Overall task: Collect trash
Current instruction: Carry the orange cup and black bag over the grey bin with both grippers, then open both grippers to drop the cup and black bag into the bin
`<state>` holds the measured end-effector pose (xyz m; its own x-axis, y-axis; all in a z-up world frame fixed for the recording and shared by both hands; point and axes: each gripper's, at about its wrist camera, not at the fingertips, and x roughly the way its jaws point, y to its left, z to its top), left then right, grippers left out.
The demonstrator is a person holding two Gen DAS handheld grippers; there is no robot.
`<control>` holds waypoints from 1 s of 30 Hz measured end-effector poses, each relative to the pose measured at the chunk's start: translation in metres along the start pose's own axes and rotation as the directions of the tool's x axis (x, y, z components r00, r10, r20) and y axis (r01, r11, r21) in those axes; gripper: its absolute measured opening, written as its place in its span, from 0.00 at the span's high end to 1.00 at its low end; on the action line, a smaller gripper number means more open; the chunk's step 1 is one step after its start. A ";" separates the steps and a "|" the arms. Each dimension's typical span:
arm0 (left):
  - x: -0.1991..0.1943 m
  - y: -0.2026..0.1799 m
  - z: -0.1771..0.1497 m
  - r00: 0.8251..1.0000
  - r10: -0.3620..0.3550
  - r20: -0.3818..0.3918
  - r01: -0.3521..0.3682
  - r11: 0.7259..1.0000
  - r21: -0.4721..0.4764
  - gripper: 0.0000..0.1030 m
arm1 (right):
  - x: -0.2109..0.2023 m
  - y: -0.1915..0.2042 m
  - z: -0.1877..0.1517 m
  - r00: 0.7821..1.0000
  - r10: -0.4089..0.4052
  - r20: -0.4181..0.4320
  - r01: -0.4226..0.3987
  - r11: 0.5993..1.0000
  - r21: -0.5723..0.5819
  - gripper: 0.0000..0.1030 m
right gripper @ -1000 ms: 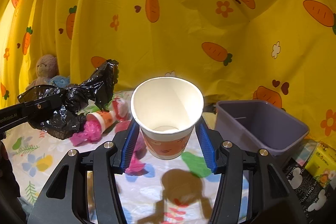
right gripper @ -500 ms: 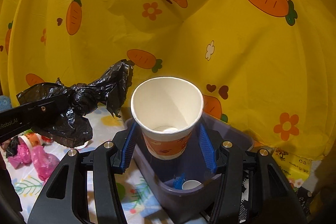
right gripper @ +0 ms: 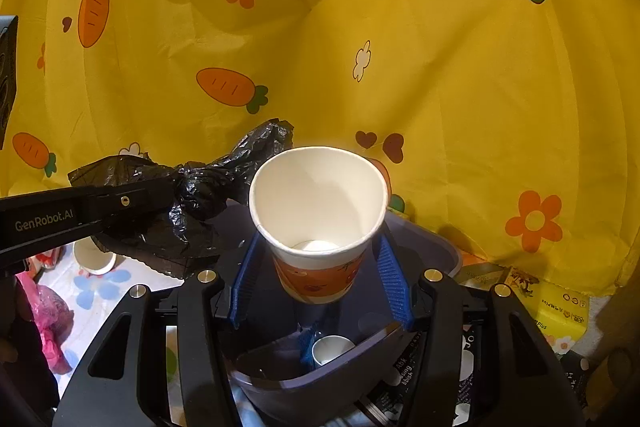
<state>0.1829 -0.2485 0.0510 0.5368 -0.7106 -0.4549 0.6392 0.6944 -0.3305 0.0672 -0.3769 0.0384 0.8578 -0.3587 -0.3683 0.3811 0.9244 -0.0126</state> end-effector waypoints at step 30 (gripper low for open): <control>0.037 0.008 -0.010 0.992 -0.071 -0.101 0.065 0.996 -0.061 0.95 | 0.017 -0.006 -0.010 0.998 -0.003 -0.065 0.002 1.000 -0.007 0.46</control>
<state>0.2021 -0.2682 0.0230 0.4314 -0.7429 -0.5119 0.6382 0.6524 -0.4089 0.0764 -0.3870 0.0229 0.8324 -0.3518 -0.4283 0.3807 0.9245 -0.0194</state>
